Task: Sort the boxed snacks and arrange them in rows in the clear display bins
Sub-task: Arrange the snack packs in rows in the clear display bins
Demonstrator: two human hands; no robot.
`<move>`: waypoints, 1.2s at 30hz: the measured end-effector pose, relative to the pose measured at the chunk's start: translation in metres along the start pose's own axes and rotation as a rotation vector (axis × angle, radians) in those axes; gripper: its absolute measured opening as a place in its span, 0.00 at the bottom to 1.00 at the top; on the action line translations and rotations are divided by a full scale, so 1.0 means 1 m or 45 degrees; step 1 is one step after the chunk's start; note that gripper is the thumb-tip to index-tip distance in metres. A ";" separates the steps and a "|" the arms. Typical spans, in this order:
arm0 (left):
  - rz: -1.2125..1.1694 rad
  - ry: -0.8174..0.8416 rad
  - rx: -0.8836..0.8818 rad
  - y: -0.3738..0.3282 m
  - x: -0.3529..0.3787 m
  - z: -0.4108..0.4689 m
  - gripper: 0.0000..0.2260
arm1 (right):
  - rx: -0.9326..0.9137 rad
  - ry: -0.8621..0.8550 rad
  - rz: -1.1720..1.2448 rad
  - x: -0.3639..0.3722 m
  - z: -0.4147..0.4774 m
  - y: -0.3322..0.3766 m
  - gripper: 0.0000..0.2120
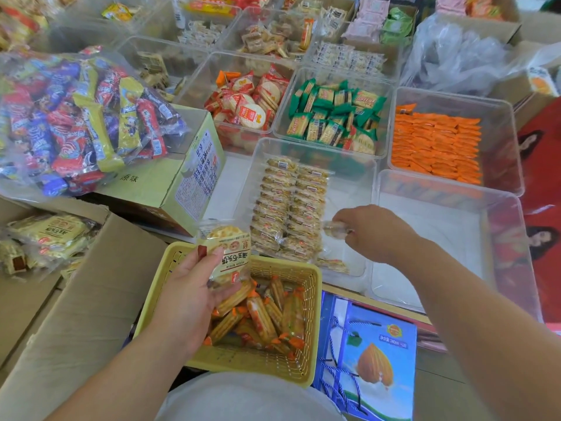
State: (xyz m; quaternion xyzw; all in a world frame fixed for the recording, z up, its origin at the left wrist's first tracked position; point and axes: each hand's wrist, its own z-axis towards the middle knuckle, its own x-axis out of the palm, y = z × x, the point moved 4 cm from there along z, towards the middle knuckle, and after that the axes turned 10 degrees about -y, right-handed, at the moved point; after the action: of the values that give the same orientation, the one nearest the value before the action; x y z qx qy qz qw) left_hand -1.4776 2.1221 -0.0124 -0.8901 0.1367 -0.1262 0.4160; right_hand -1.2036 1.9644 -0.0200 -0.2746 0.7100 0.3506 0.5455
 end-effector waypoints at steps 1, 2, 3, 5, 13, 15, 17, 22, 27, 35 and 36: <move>0.006 0.005 0.004 0.000 0.000 0.000 0.15 | -0.032 0.060 -0.120 0.009 0.004 0.000 0.14; 0.009 0.011 0.010 0.001 0.001 0.001 0.14 | -0.067 0.100 -0.225 0.017 0.008 0.001 0.15; 0.013 0.016 0.016 0.001 0.001 0.002 0.14 | -0.105 0.128 -0.315 0.025 0.012 0.003 0.15; 0.021 0.021 0.023 0.001 0.001 0.002 0.20 | -0.164 0.183 -0.437 0.037 0.020 0.004 0.16; 0.063 0.026 0.032 0.001 -0.003 0.005 0.15 | -0.098 0.322 -0.524 0.058 0.032 0.006 0.15; 0.066 0.015 0.027 0.001 -0.006 0.005 0.14 | -0.042 0.369 -0.496 0.064 0.028 0.008 0.15; 0.065 0.009 0.018 0.001 -0.007 0.006 0.15 | -0.083 0.396 -0.602 0.072 0.023 0.012 0.12; 0.080 -0.003 0.001 0.002 -0.009 0.008 0.12 | -0.151 0.402 -0.753 0.080 0.022 0.007 0.12; 0.100 -0.023 -0.005 0.002 -0.008 0.009 0.10 | -0.161 0.464 -0.566 0.086 0.028 -0.009 0.19; 0.111 -0.034 -0.012 0.004 -0.007 0.010 0.09 | -0.175 0.488 -0.454 0.105 0.031 -0.007 0.26; 0.109 -0.036 -0.017 0.004 -0.007 0.010 0.09 | -0.186 0.507 -0.442 0.105 0.031 -0.006 0.26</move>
State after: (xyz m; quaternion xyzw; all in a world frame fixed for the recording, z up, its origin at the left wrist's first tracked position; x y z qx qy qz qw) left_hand -1.4810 2.1291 -0.0222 -0.8879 0.1697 -0.0948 0.4169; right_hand -1.2071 1.9848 -0.1283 -0.4944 0.7185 0.2413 0.4256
